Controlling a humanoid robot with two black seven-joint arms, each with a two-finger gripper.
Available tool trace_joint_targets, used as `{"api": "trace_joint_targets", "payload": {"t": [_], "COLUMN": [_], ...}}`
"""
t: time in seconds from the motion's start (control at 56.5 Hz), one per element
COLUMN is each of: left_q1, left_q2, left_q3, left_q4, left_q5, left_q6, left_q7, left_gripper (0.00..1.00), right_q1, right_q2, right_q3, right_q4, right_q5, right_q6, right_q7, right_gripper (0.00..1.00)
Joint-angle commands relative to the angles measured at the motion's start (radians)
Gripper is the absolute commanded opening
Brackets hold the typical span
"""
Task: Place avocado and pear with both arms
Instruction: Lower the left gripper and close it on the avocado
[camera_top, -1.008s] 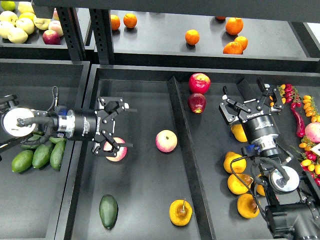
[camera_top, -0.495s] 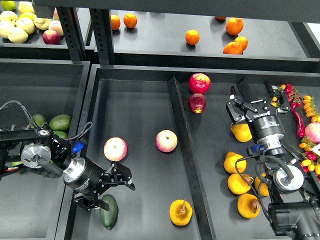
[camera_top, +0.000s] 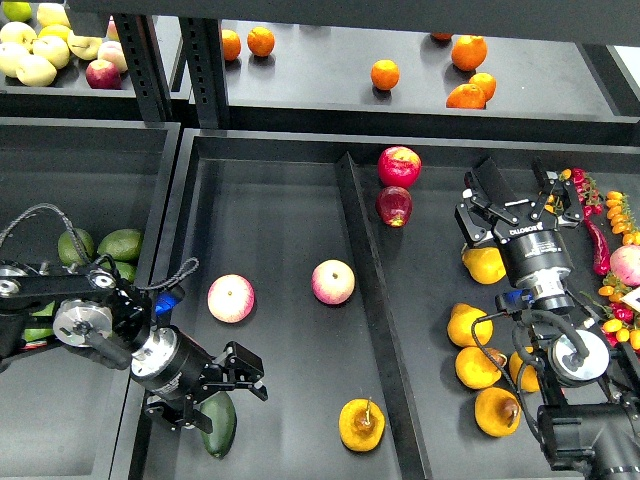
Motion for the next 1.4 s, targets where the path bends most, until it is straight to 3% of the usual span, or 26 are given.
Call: {"api": "trace_joint_targets", "payload": {"t": [0.0, 0.371, 1.379], "left_q1": [0.011, 0.029, 0.098], "left_q2": [-0.014, -0.058, -0.089], "left_q3": [0.006, 0.006, -0.008], "left_q4": [0.027, 0.112, 0.183], "left_q5": [0.031, 0.053, 0.076], "left_q6": [0.000, 0.000, 0.000], "left_q7": [0.000, 0.000, 0.000], "left_gripper": [1.00, 1.00, 0.98], "right_q1": [-0.001, -0.003, -0.004], "right_q2": [0.000, 0.000, 0.000], "right_q3": [0.000, 0.000, 0.000], "right_q4": [0.000, 0.002, 0.008], "right_q5": [0.000, 0.003, 0.005], "right_q6": [0.002, 0.003, 0.005], "right_q7": [0.000, 0.000, 0.000], "right_gripper": [1.00, 1.00, 1.00]}}
